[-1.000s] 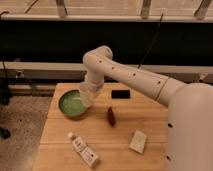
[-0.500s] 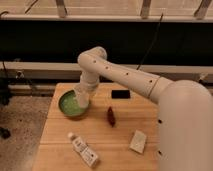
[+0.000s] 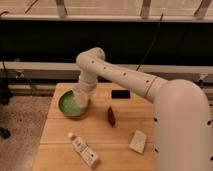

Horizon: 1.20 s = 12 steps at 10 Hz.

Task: Place the ceramic cup in the ceramic bowl

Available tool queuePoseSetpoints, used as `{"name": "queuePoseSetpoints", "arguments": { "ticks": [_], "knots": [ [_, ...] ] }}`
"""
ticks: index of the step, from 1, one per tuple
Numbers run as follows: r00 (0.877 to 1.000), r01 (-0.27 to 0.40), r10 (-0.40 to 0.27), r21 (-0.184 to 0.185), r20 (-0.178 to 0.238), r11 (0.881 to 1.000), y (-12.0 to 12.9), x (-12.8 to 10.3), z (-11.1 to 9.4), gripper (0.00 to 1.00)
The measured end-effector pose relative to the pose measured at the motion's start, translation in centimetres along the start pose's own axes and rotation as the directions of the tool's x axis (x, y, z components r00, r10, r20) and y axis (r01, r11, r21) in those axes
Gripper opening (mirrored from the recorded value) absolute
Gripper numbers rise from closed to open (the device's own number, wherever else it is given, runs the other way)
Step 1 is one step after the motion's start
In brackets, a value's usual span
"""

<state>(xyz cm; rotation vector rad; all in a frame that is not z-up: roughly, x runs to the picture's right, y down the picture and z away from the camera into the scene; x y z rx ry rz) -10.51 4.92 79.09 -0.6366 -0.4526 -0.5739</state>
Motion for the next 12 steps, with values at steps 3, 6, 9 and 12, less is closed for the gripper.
{"name": "queuePoseSetpoints", "arguments": {
  "ticks": [3,6,9,12],
  "knots": [
    [1.0,0.001,-0.001,0.001,-0.004,1.0,-0.4,0.2,0.4,0.0],
    [1.0,0.007,-0.007,-0.001,-0.006,1.0,-0.6,0.1,0.9,0.0],
    [1.0,0.002,-0.002,-0.001,-0.008,1.0,-0.6,0.3,1.3,0.0],
    [1.0,0.003,-0.003,0.0,-0.012,1.0,-0.8,0.2,1.7,0.0]
  ]
}}
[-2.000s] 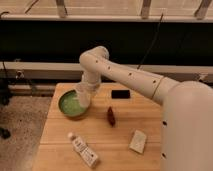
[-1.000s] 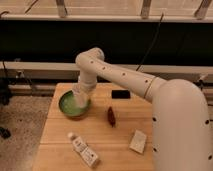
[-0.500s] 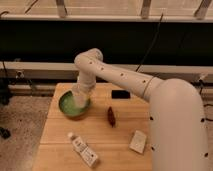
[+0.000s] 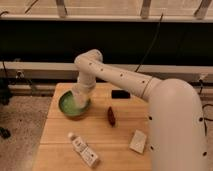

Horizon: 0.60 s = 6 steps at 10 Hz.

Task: Place the ceramic cup in the ceramic bowl

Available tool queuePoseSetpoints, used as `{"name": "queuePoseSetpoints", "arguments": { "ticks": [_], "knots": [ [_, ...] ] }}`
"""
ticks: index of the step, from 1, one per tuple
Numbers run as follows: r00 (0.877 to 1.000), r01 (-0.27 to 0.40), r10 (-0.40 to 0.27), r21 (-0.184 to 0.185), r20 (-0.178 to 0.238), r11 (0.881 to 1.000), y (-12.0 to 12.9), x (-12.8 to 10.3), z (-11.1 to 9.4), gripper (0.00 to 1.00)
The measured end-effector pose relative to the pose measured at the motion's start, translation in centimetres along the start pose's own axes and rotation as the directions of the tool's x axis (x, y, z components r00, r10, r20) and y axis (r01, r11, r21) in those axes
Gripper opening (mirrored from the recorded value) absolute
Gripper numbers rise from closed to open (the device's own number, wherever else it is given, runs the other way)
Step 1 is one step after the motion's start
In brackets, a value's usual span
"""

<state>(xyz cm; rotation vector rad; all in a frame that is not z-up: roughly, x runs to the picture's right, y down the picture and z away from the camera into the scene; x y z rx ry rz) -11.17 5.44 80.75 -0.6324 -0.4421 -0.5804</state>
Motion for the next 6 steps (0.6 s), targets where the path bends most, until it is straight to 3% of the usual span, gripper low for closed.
{"name": "queuePoseSetpoints", "arguments": {
  "ticks": [4,5,6],
  "knots": [
    [1.0,-0.002,0.002,0.0,-0.004,1.0,-0.02,0.12,0.36,0.01],
    [1.0,-0.002,0.002,0.0,-0.005,1.0,-0.01,0.16,0.4,0.05],
    [1.0,-0.002,0.002,0.001,-0.007,1.0,-0.02,0.17,0.46,0.17]
  ]
}}
